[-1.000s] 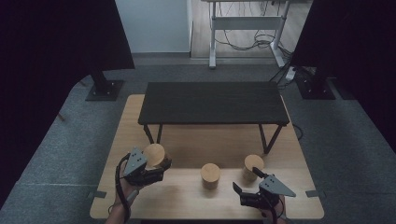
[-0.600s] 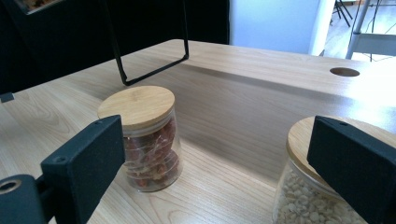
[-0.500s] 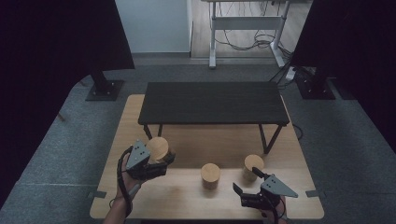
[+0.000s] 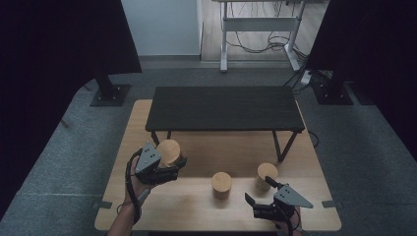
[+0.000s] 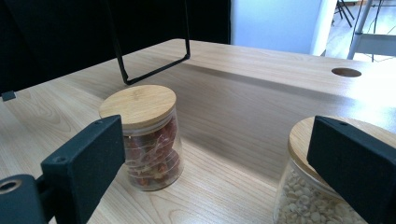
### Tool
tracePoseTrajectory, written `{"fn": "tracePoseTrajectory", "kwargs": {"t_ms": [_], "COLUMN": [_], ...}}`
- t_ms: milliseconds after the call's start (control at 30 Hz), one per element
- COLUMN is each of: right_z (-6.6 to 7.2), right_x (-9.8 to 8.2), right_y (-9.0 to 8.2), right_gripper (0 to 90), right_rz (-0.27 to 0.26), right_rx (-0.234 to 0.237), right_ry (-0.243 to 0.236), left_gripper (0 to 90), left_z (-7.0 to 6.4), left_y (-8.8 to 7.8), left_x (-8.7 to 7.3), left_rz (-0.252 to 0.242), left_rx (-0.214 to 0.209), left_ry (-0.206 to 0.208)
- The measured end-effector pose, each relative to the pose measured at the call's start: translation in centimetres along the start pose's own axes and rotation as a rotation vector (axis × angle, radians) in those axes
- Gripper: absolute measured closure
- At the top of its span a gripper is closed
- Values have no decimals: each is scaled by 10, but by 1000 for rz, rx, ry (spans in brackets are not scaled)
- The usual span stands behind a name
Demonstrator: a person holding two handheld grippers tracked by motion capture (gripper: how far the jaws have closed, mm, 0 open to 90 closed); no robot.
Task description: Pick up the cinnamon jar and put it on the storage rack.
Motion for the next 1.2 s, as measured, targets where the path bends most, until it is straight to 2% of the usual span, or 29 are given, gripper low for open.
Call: {"fn": "tracePoseTrajectory", "kwargs": {"t_ms": [333, 633, 1200], "right_z": [0, 1, 2], "right_x": [0, -1, -1], "right_y": [0, 1, 1], "right_gripper": [37, 38, 38], "right_rz": [2, 4, 5], "right_rx": [3, 11, 9], "right_ry": [2, 6, 5], "left_gripper": [255, 254, 254], "left_z": [6, 13, 24], "left_y": [2, 5, 11], "left_x": [10, 15, 25], "left_rz": [1, -6, 11], "left_rx": [3, 11, 36], "left_ry": [6, -14, 0]}}
Point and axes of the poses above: each handheld gripper's, and its own axes: y roughly forward along the jaws, x roughly out of its top, z roughly to its left, the point moved 3 cm from there along y, roughly forward along the jaws, and after that the axes turned 11 degrees about y, right-handed, at the moved point
